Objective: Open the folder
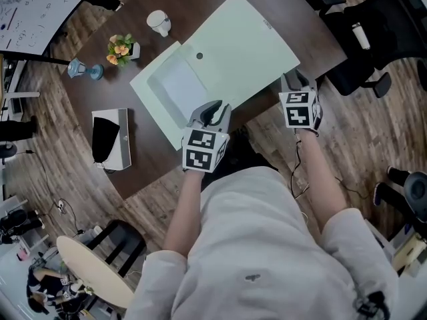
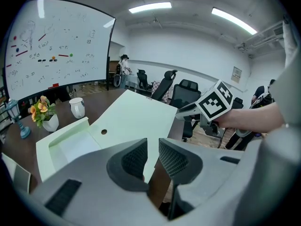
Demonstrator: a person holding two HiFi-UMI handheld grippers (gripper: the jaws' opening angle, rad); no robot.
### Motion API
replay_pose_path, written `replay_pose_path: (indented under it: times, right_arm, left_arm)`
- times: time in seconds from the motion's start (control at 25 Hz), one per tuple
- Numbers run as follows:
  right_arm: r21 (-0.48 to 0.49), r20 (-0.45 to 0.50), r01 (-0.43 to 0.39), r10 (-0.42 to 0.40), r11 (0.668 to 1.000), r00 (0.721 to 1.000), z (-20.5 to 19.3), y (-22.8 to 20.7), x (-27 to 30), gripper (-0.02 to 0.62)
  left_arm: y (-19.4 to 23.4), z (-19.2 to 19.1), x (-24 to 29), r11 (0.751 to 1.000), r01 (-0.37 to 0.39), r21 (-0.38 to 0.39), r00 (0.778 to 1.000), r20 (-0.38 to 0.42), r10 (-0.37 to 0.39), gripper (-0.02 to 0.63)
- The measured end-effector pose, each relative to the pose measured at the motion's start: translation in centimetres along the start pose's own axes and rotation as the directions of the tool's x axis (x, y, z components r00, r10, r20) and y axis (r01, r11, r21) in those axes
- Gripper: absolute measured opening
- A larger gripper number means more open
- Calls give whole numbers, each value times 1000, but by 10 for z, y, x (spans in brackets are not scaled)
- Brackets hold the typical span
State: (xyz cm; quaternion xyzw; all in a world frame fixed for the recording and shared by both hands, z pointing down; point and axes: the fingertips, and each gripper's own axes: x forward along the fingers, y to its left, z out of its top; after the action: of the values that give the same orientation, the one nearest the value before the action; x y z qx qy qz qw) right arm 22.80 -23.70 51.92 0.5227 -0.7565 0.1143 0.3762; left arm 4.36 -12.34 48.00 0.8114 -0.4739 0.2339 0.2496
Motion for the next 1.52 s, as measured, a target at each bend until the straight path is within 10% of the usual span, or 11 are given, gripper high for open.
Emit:
replay_pose_path:
  times: [1.52]
  right_arm:
    - [-181, 141, -188, 215, 965, 966, 32, 213, -166, 94]
  left_arm:
    - [20, -44, -148, 994, -29, -107, 965, 257, 56, 77]
